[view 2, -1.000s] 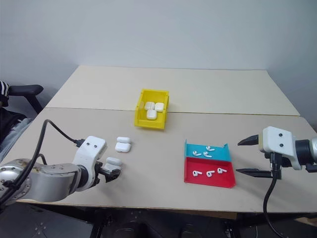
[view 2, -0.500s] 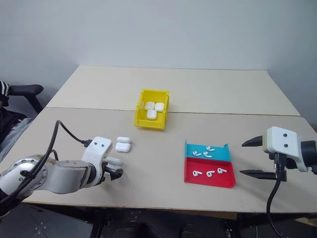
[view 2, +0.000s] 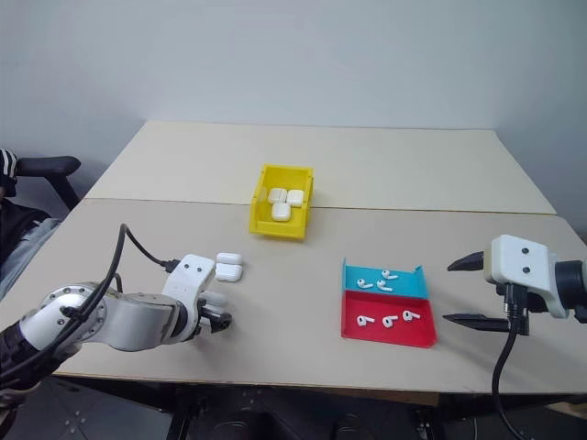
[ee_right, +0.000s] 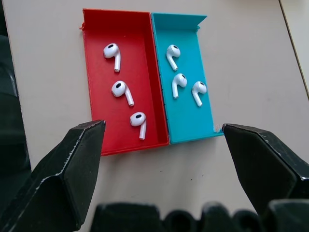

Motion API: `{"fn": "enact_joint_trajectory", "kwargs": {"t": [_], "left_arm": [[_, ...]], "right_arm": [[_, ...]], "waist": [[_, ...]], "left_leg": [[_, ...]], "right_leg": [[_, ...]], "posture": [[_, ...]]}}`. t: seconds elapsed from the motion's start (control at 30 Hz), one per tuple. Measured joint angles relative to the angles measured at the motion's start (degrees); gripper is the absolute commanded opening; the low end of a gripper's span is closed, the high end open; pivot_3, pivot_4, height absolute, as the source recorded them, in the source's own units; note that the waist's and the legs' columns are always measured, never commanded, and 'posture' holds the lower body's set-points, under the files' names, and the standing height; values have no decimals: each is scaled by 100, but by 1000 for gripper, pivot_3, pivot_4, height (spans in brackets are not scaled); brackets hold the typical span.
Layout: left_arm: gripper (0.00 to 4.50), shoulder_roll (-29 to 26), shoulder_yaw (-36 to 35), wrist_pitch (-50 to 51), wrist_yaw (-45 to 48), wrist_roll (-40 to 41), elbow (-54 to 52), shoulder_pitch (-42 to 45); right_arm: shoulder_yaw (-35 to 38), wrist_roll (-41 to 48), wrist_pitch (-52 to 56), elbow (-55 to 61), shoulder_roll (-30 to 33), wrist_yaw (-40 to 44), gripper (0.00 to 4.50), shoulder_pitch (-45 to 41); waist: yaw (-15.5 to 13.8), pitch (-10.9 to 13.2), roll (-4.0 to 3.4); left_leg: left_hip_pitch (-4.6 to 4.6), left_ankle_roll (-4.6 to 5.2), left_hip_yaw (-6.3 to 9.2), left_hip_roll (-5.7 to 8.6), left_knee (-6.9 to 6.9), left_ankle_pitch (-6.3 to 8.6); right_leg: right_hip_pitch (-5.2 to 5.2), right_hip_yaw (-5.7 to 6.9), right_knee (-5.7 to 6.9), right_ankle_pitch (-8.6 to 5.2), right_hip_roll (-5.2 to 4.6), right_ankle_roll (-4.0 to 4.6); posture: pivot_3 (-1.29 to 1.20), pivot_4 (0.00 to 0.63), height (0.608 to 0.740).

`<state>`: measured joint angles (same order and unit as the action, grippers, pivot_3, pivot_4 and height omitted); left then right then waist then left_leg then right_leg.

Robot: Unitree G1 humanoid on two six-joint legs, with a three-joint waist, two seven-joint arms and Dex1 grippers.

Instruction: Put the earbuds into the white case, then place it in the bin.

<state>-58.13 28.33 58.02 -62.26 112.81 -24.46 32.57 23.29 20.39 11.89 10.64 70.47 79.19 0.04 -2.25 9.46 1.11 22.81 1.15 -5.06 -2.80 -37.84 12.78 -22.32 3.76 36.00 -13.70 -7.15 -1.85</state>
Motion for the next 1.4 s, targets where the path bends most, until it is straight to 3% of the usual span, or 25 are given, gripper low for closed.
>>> {"fn": "enact_joint_trajectory", "kwargs": {"t": [0.17,0.33,0.6,0.73,0.93,1.07,1.17,1.23,1.3,1.37,1.4], "left_arm": [[4500,3,22,132,-13,2,41,79],[3285,32,35,220,-10,4,42,100],[3285,45,69,231,-57,4,46,132],[2826,64,140,342,-80,-31,37,213],[2826,59,152,470,-41,-93,36,292],[2826,-299,39,603,269,-151,-130,345],[2826,-747,-698,585,1108,-331,-511,279],[2826,-904,-1628,290,2036,-927,-864,-50],[2826,-866,-2387,-352,3181,-2124,-1280,-720],[2826,-386,-2648,-1838,4755,-3929,-1434,-1670],[2826,145,-2633,-2965,5681,-5015,-1371,-2134]], "right_arm": [[0,-17,0,0,0,-62,4481,15],[0,-62,-1,2,-2,-102,4500,54],[0,-106,-3,2,-3,-111,4500,66],[0,-111,-7,1,-4,-154,4500,66],[0,-111,-9,2,-8,-184,4500,67],[0,-110,-9,4,-12,-211,4500,67],[-3,-112,-20,5,-16,-229,4500,61],[-11,-111,-32,-1,-18,-248,4500,39],[-34,-107,-47,-12,-27,-283,4500,-49],[-56,-83,-27,-6,-30,-310,4500,-269],[-80,-15,15,12,-30,-322,4500,-417]], "waist": [[0,0,0],[10,0,0],[7,0,0],[6,0,0],[8,0,1],[10,3,4],[9,5,8],[12,4,6],[27,0,-2],[37,-11,-24],[33,-12,-28]], "left_leg": [[0,0,0,0,0,0],[-1,0,0,0,0,0],[-1,0,0,0,0,0],[-1,0,0,0,0,0],[-1,0,0,0,0,0],[4,0,0,0,0,0],[9,-2,-1,0,0,-1],[8,-5,-8,0,0,-3],[6,-12,-35,1,2,-7],[6,-37,-57,1,4,-20],[10,-40,-66,0,4,-20]], "right_leg": [[0,1,0,0,0,0],[0,0,1,0,0,0],[0,0,1,0,0,0],[1,0,0,0,0,0],[0,0,0,0,0,0],[-4,1,-2,0,1,-1],[-7,7,-4,-1,1,-1],[-6,7,-8,-1,0,-2],[-5,7,-12,-2,0,-1],[-6,9,-18,-2,0,-1],[-8,12,-23,-2,0,2]], "posture": [[0,150,740],[0,150,740],[0,150,740],[0,150,740],[0,150,740],[0,150,740],[0,150,740],[0,150,740],[0,150,740],[0,150,740],[0,150,740]]}}
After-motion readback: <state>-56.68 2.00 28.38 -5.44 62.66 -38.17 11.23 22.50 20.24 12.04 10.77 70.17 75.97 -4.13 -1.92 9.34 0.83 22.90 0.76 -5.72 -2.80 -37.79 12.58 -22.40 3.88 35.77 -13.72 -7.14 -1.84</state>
